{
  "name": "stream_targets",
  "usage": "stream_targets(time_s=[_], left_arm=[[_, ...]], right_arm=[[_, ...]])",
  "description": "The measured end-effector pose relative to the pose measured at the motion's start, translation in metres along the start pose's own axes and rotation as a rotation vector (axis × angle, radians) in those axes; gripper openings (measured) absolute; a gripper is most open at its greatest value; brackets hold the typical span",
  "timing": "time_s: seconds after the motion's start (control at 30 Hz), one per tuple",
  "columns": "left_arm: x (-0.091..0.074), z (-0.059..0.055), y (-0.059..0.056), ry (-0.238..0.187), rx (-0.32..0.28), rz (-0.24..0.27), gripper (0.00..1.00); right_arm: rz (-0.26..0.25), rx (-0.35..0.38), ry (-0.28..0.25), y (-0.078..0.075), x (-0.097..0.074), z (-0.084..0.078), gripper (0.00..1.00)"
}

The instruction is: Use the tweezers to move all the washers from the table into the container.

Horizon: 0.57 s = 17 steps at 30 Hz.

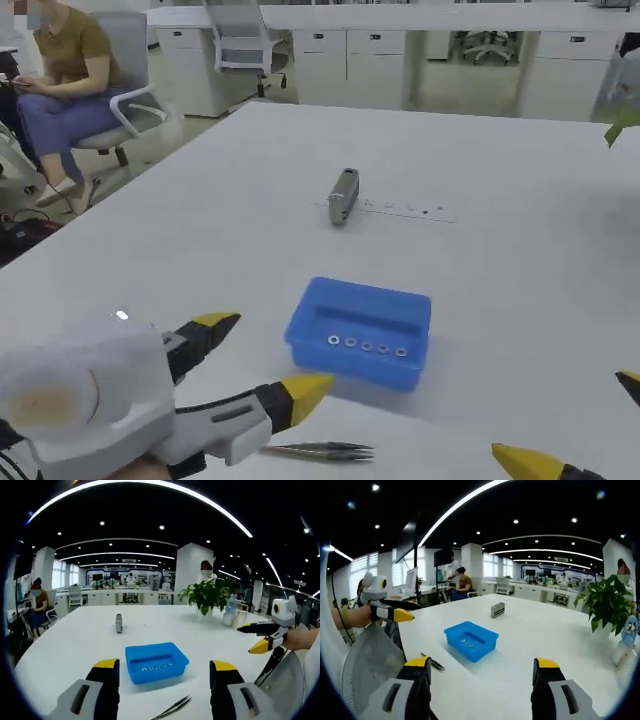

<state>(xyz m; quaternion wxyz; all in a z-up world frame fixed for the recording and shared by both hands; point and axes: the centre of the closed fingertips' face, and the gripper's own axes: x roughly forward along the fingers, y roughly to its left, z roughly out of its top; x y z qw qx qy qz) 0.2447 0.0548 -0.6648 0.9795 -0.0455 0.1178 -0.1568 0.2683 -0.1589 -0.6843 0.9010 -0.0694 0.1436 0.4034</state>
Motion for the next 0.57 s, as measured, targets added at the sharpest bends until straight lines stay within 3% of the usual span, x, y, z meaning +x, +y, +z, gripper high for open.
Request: stream_targets(time_s=[0.07, 0.13, 0.2, 0.3, 0.57], left_arm=[[0.001, 0.001, 0.001, -0.023, -0.010, 0.019, 0.83], [0.002, 0.001, -0.001, -0.021, -0.004, 0.020, 0.87], [0.004, 0.005, -0.001, -0.048, 0.028, 0.035, 0.91], [0.005, 0.008, 0.001, -0.076, 0.015, 0.042, 0.98], [0.003, 0.018, 0.003, -0.140, 0.004, 0.051, 0.99]], right_arm=[[-0.022, -0.013, -0.003, -0.005, 0.000, -0.002, 0.88], [-0.030, -0.011, 0.005, -0.008, 0.001, -0.004, 0.92], [-0.051, -0.017, 0.000, -0.013, 0.000, -0.003, 0.95], [-0.071, -0.019, -0.009, -0.018, 0.000, -0.002, 0.98], [-0.063, -0.024, 0.004, -0.016, 0.004, -0.006, 0.99]])
